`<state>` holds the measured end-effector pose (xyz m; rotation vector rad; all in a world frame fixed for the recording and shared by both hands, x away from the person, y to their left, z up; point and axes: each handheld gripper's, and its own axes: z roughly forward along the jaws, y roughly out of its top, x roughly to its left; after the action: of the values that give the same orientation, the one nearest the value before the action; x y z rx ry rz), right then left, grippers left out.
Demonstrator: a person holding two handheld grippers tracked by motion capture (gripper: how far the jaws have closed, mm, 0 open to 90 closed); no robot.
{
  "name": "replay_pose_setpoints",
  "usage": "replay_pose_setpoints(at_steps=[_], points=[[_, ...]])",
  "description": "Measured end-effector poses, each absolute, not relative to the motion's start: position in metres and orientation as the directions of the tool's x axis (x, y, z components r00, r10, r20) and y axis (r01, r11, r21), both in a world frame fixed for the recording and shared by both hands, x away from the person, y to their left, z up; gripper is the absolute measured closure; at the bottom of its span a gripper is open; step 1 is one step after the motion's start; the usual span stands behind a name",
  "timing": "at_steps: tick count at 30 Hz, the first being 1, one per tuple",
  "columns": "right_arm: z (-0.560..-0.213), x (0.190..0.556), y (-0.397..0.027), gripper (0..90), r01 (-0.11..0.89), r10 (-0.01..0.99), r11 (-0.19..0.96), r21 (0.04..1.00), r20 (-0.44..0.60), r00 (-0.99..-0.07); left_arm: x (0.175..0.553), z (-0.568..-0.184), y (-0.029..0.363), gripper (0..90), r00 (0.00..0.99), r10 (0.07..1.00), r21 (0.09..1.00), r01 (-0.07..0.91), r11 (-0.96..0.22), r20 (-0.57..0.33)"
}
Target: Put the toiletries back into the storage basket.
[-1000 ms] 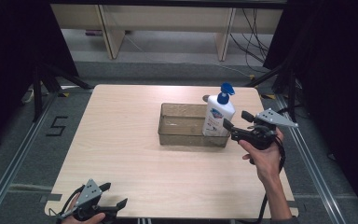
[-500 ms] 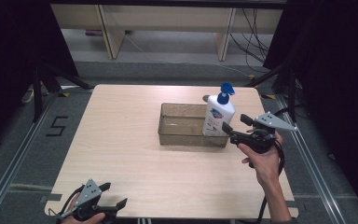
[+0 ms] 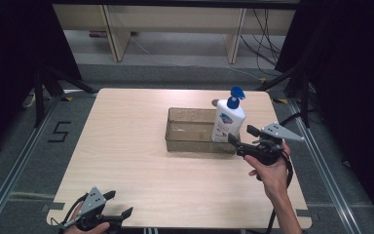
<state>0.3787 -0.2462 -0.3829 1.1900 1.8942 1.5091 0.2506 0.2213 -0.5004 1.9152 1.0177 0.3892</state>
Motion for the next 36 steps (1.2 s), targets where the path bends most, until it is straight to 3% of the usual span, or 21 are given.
replay_pose_setpoints(at_steps=[36], points=[[-0.411, 0.365, -0.219, 19.6, 0.409, 0.787, 0.059, 0.911, 0.210, -0.580, 0.251, -0.500, 0.223, 15.1, 0.626, 0.771, 0.830, 0.487, -0.271, -0.116]])
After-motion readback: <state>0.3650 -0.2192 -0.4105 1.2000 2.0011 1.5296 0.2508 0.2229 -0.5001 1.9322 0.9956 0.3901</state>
